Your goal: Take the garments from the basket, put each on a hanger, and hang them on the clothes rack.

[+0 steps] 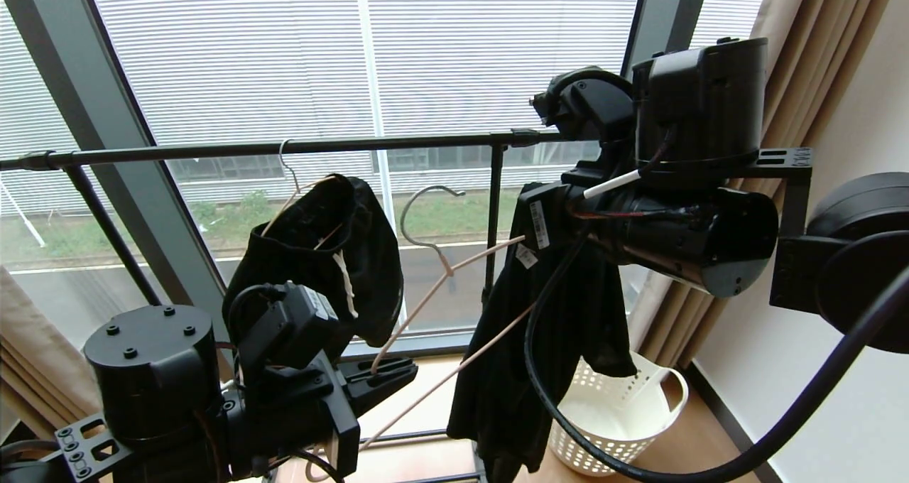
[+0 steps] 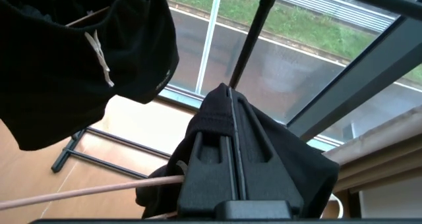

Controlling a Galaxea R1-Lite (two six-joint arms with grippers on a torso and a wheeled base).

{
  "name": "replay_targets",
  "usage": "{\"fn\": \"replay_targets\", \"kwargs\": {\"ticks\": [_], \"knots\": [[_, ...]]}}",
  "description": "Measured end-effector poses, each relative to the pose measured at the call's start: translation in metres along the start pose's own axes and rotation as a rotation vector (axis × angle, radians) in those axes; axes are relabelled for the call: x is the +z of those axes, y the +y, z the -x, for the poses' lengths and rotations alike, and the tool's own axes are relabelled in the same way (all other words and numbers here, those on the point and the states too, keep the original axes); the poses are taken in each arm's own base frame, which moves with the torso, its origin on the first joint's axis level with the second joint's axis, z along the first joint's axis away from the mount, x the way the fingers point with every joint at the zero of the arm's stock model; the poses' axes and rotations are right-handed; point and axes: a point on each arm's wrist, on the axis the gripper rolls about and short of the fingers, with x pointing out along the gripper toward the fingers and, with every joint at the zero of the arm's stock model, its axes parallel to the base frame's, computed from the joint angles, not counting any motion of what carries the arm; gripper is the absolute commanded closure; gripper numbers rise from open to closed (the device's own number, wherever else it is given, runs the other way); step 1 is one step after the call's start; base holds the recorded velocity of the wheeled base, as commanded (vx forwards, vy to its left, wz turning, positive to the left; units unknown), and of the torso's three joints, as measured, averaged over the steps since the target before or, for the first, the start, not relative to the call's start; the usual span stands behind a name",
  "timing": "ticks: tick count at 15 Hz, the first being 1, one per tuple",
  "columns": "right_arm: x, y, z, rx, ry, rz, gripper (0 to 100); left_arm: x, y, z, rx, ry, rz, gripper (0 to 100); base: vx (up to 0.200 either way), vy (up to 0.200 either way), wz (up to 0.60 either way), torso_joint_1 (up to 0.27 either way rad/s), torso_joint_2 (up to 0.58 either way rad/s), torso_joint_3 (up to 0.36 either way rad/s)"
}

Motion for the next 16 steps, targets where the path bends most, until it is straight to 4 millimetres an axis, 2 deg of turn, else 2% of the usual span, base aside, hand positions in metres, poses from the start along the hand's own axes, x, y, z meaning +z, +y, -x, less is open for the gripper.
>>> {"fn": "replay_targets", "kwargs": {"ticks": [4, 8, 11, 14, 15, 16], "knots": [[-0.003, 0.022, 0.006, 0.063, 0.004, 0.022, 100, -0.001, -0.001, -0.007, -0.015, 0.007, -0.003, 100, 0.0, 0.0, 0.0, 0.0, 0.0, 0.0], [-0.015, 0.053, 0.027, 0.165, 0.022, 0.059, 100, -0.005, 0.0, -0.011, -0.017, 0.023, 0.001, 100, 0.0, 0.0, 0.0, 0.0, 0.0, 0.0], [-0.021, 0.056, 0.033, 0.178, 0.033, 0.067, 100, -0.006, 0.0, -0.012, -0.018, 0.029, 0.003, 100, 0.0, 0.0, 0.0, 0.0, 0.0, 0.0], [-0.019, 0.053, 0.037, 0.174, 0.025, 0.048, 100, -0.005, 0.0, -0.012, -0.016, 0.017, -0.001, 100, 0.0, 0.0, 0.0, 0.0, 0.0, 0.0], [-0.018, 0.051, 0.038, 0.172, 0.022, 0.044, 0, -0.004, 0.0, -0.012, -0.014, 0.005, -0.005, 100, 0.0, 0.0, 0.0, 0.0, 0.0, 0.0], [-0.018, 0.05, 0.04, 0.17, 0.021, 0.042, 0, -0.004, 0.0, -0.012, -0.014, 0.003, -0.006, 100, 0.0, 0.0, 0.0, 0.0, 0.0, 0.0]]}}
